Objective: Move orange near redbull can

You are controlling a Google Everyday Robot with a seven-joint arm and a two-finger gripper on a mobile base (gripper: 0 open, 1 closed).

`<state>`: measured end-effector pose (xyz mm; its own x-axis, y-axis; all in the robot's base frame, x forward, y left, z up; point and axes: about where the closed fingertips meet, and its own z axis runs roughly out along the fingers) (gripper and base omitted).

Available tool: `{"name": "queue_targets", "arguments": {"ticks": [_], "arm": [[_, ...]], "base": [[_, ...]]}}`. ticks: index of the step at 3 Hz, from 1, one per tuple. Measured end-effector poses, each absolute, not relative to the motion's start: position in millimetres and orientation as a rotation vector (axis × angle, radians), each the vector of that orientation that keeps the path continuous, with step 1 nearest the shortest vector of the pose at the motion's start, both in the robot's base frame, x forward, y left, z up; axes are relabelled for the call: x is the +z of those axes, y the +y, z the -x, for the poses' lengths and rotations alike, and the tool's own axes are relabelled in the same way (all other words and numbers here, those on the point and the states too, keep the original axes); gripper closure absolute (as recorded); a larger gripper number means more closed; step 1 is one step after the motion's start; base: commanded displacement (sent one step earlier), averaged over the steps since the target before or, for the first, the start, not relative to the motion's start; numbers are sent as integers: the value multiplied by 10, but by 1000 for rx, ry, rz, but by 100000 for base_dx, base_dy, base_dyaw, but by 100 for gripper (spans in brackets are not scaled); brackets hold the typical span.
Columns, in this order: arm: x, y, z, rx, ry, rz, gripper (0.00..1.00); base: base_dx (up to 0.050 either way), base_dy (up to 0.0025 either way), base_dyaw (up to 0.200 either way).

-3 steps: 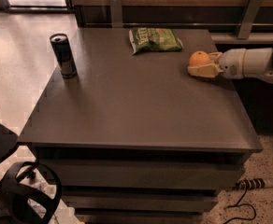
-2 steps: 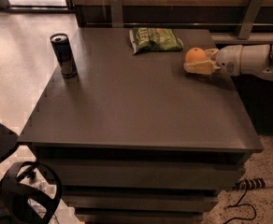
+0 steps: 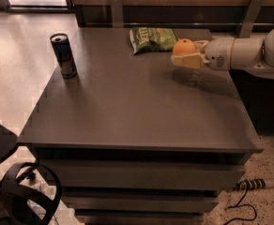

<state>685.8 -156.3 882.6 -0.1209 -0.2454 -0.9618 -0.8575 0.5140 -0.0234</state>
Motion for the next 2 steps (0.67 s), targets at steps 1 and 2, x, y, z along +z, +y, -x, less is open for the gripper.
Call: {"name": "queue_targets", "arguments": {"ticks": [1, 2], "arm": [[8890, -1138, -6731, 672, 1664, 946, 100], [8902, -714, -6591, 631, 1705, 933, 100]], "base": [[0, 0, 0], [0, 0, 0]]}}
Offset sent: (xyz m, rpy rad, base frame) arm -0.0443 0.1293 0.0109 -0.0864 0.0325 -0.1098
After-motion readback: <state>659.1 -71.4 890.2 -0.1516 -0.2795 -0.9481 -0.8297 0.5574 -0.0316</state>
